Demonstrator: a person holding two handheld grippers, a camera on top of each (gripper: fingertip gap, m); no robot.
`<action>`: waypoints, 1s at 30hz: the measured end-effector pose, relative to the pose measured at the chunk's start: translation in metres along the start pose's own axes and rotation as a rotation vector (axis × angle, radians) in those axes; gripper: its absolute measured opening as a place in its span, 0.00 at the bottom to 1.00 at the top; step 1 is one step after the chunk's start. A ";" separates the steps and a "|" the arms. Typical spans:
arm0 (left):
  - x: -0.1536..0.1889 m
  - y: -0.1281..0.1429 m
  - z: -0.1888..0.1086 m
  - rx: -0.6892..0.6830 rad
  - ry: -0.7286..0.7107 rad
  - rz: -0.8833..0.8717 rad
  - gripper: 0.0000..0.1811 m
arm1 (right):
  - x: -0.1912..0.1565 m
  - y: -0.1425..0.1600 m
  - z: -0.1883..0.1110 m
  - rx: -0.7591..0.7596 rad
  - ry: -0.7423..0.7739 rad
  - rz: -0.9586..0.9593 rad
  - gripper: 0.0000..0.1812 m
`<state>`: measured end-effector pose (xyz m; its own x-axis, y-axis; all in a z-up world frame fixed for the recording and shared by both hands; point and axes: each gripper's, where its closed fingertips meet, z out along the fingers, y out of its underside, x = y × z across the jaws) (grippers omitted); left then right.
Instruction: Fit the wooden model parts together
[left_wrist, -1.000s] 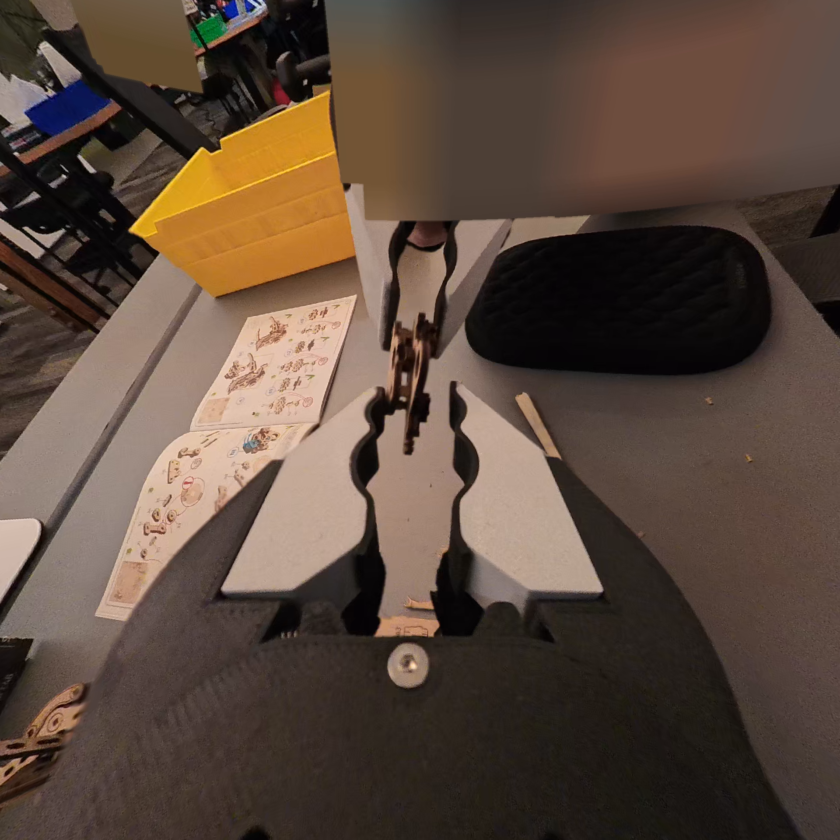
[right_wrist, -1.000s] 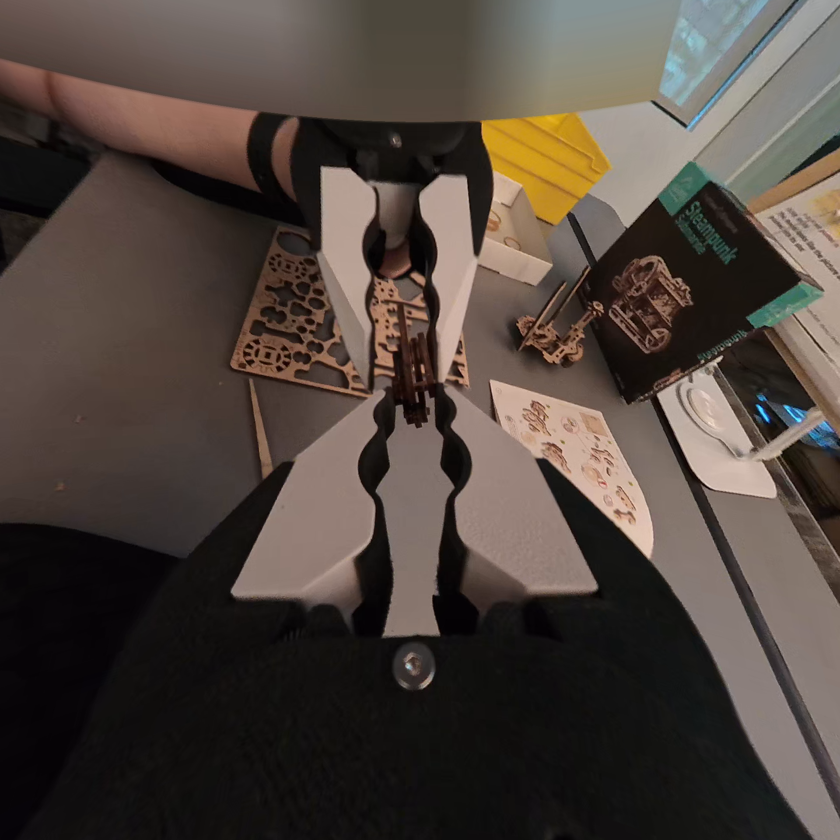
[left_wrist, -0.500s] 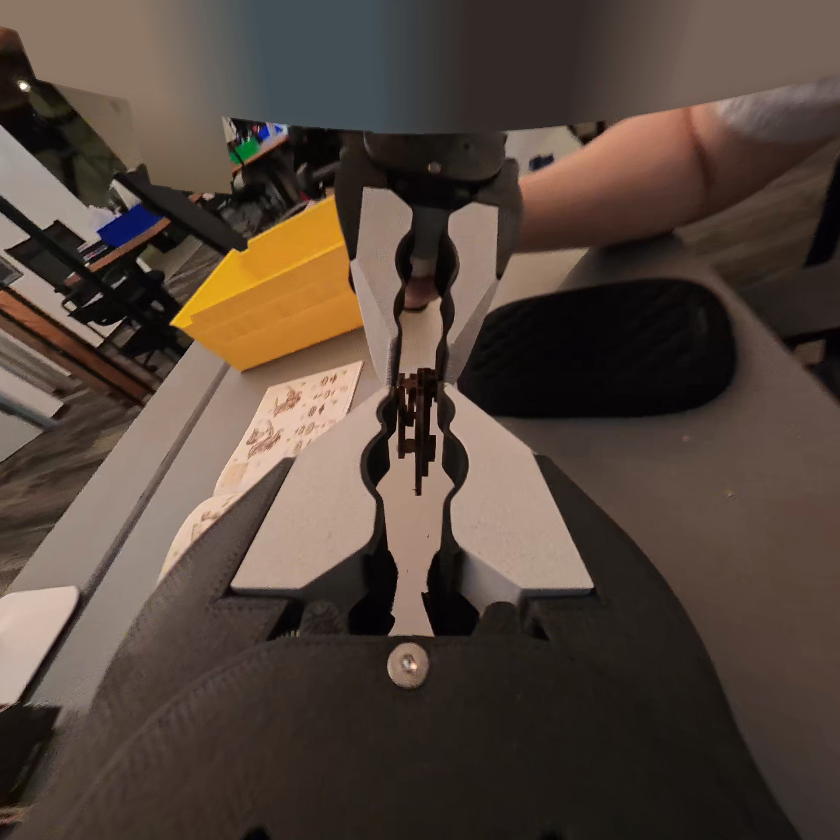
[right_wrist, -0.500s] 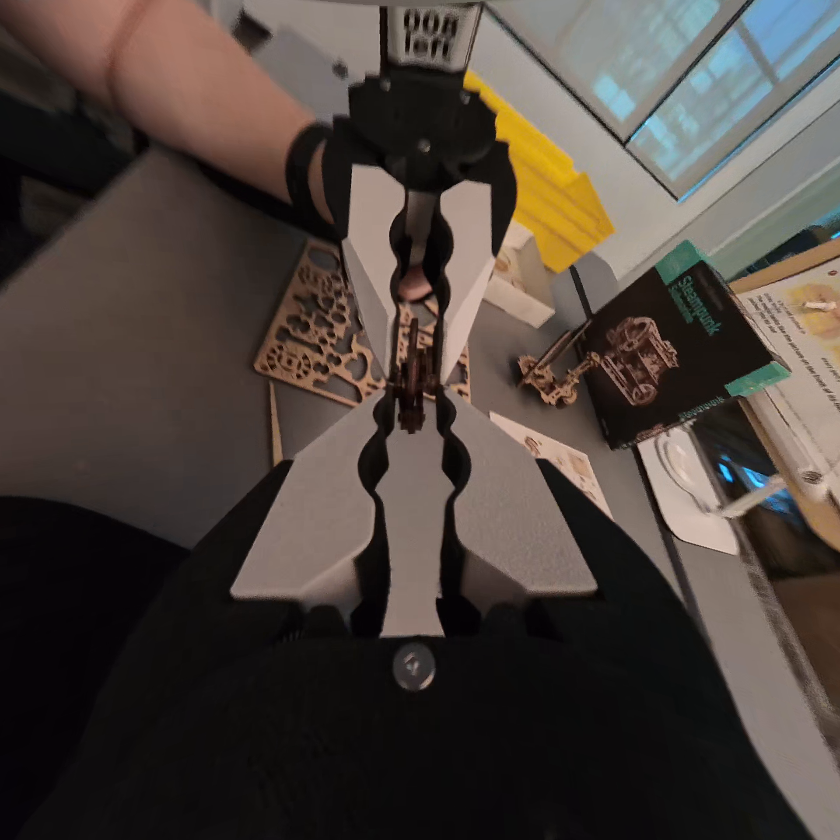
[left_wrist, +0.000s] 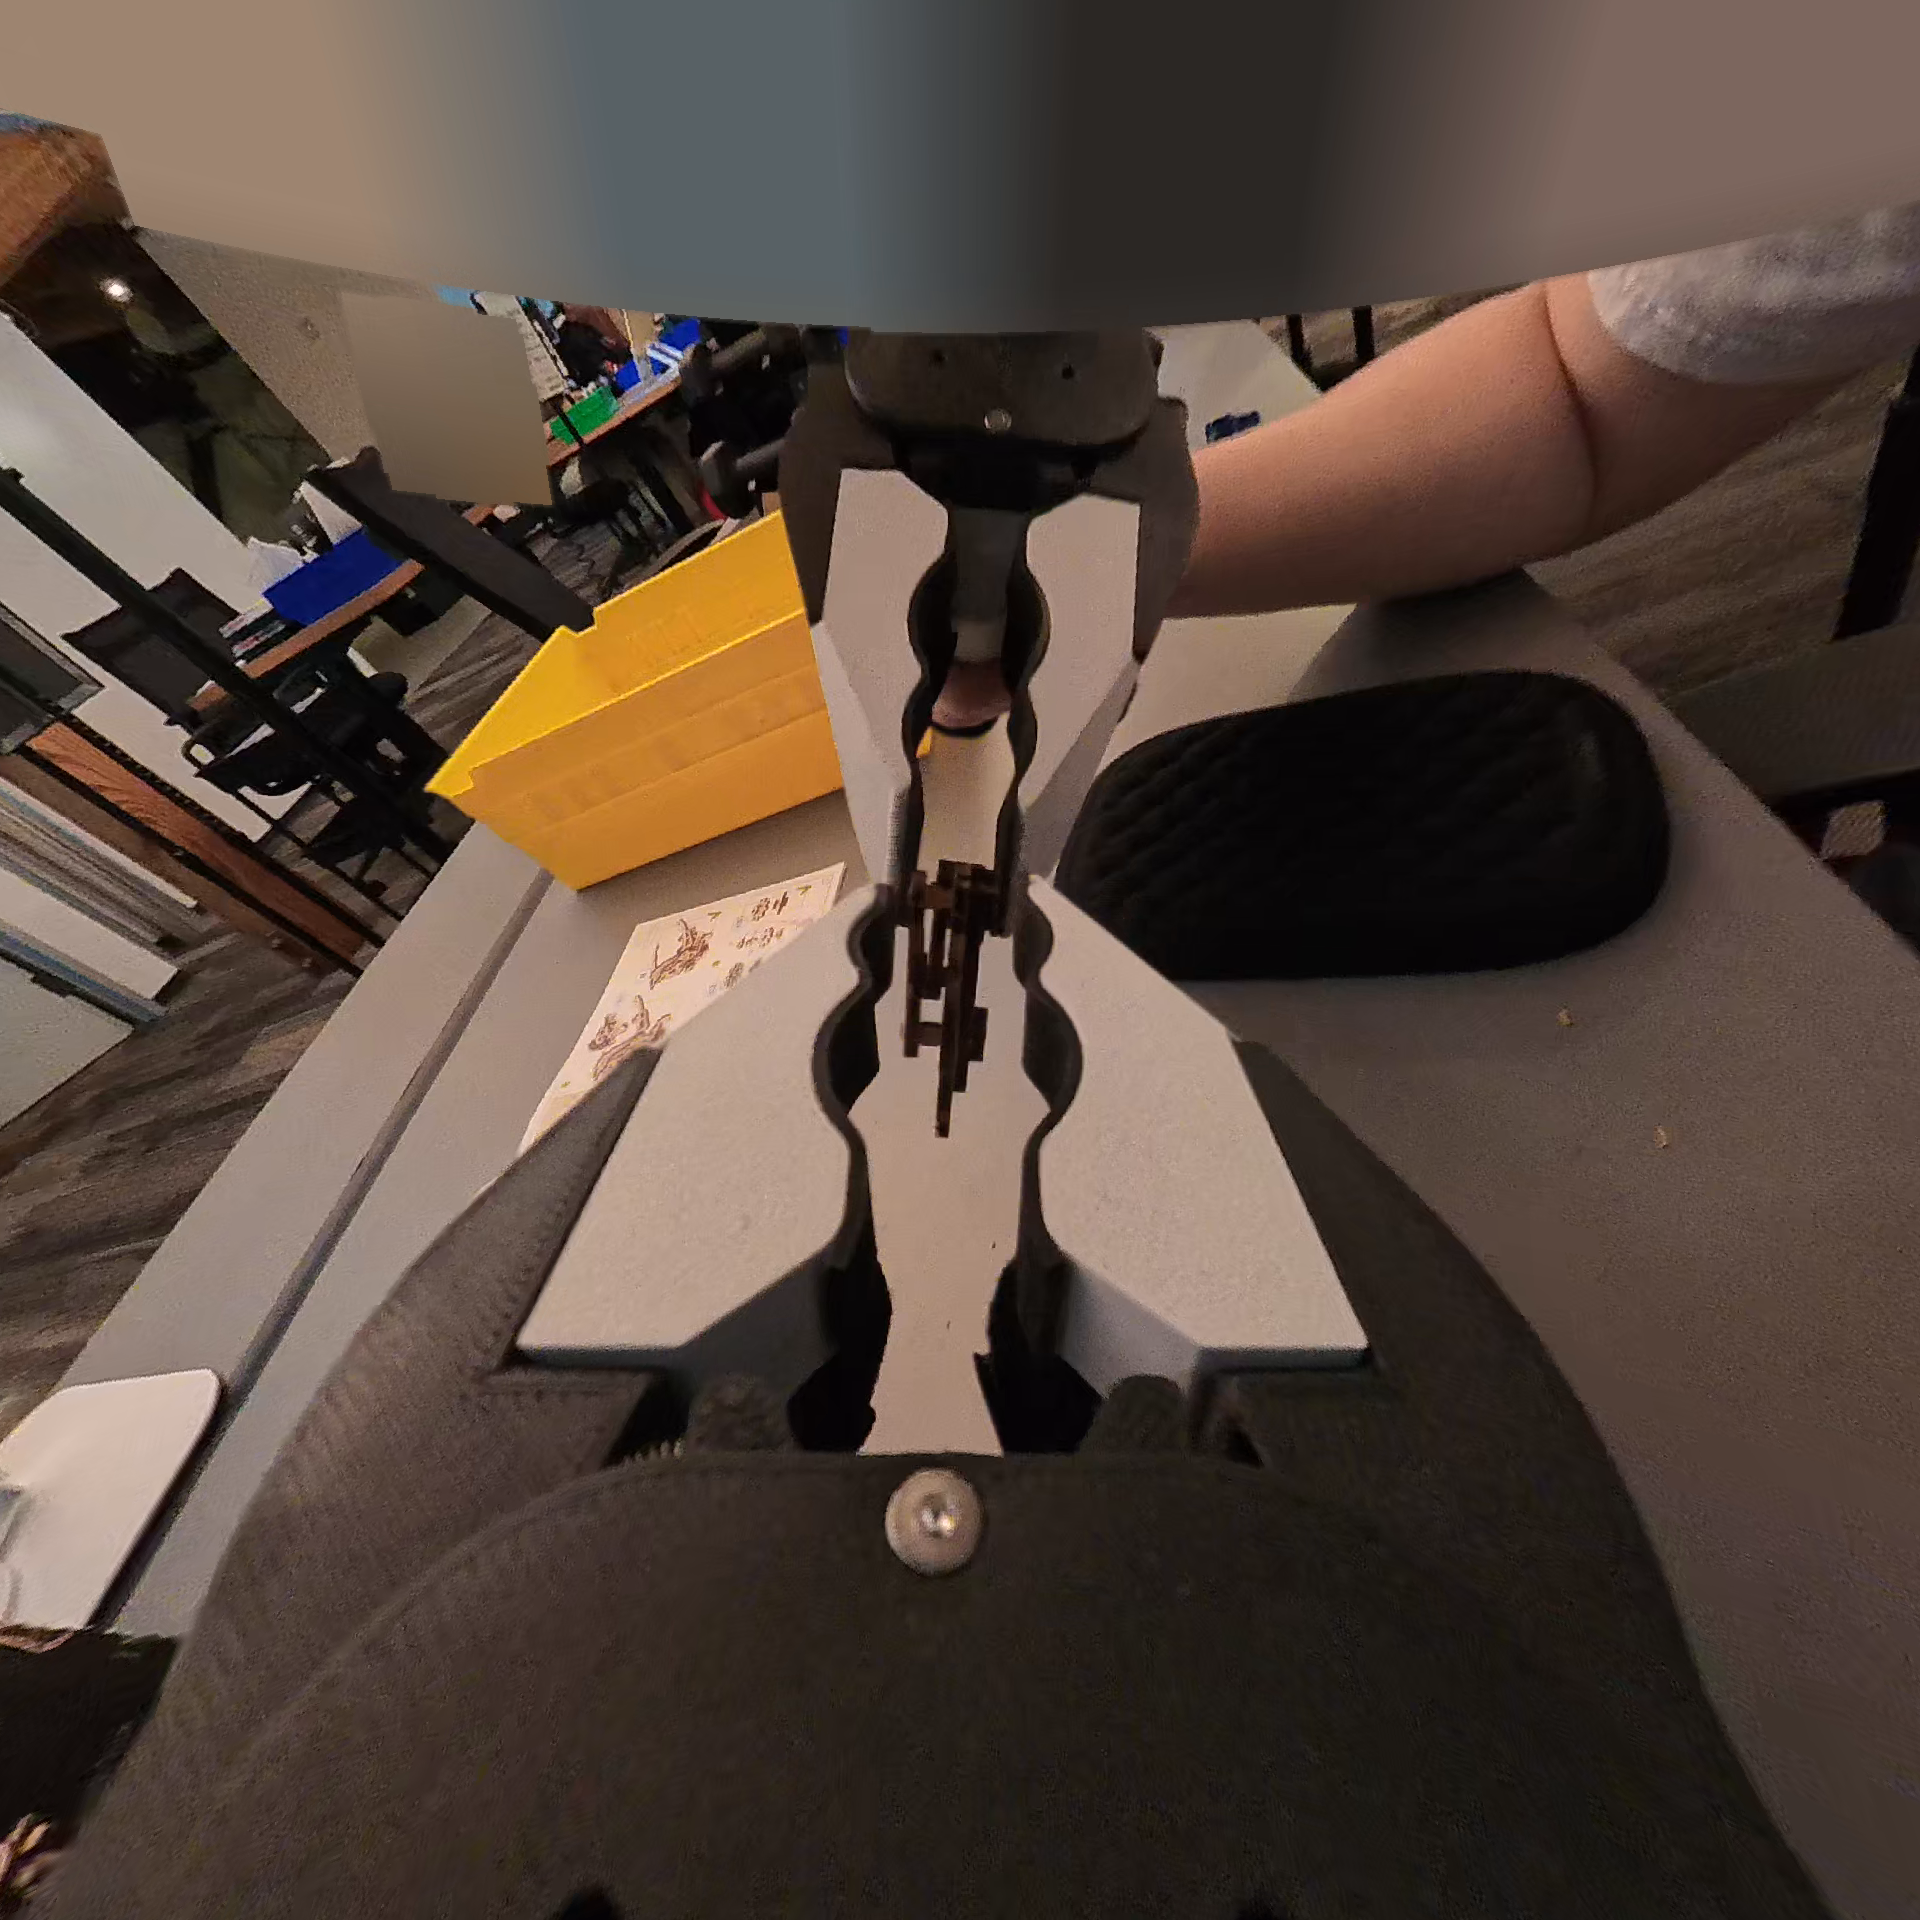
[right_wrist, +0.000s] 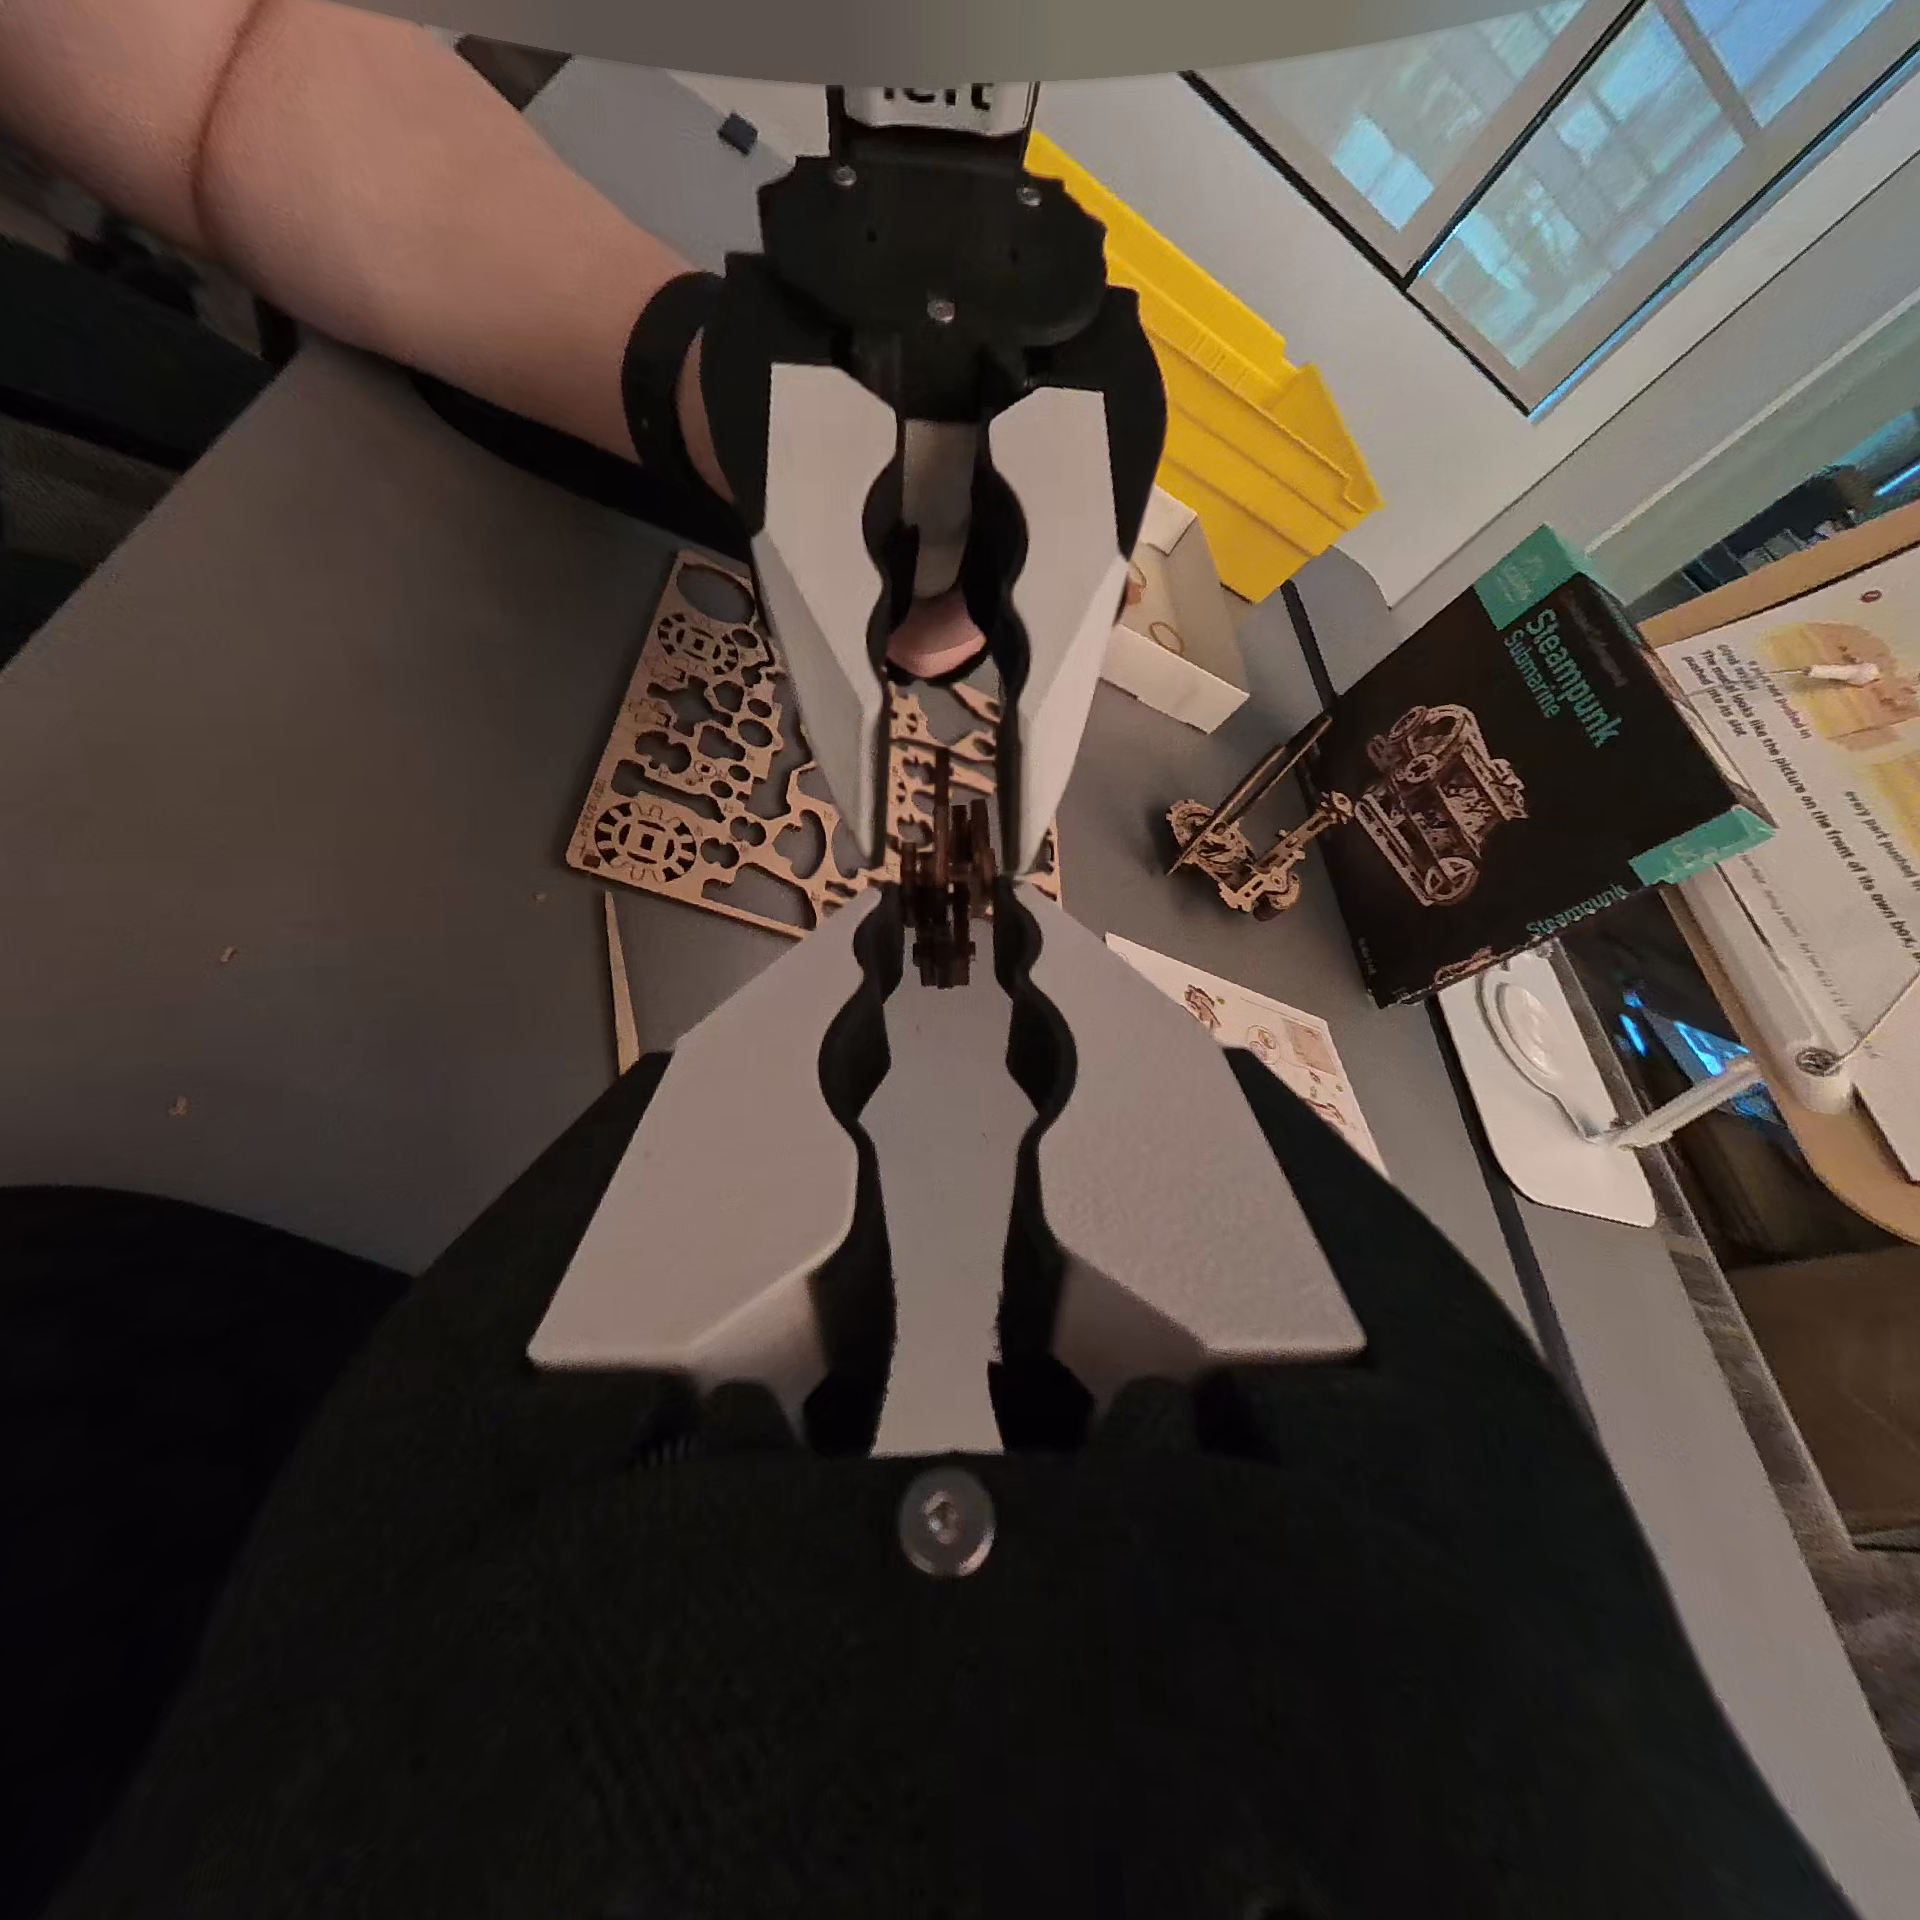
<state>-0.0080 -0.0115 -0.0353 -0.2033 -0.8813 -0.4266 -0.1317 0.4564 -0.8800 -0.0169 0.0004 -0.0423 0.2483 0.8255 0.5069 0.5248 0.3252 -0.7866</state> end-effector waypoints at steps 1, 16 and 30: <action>0.001 0.003 0.001 -0.018 -0.001 0.020 0.12 | 0.000 0.001 0.001 -0.019 0.010 -0.008 0.09; -0.004 -0.017 -0.009 0.104 -0.024 -0.014 0.09 | 0.006 -0.007 -0.008 0.026 0.023 0.003 0.04; 0.001 0.006 0.001 -0.084 -0.068 0.144 0.09 | -0.002 0.006 0.003 -0.109 0.049 -0.097 0.04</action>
<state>-0.0082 -0.0099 -0.0417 -0.1606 -0.8108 -0.5628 -0.1874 0.5849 -0.7891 -0.0164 0.0027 -0.0493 0.2300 0.7684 0.5972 0.6330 0.3480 -0.6915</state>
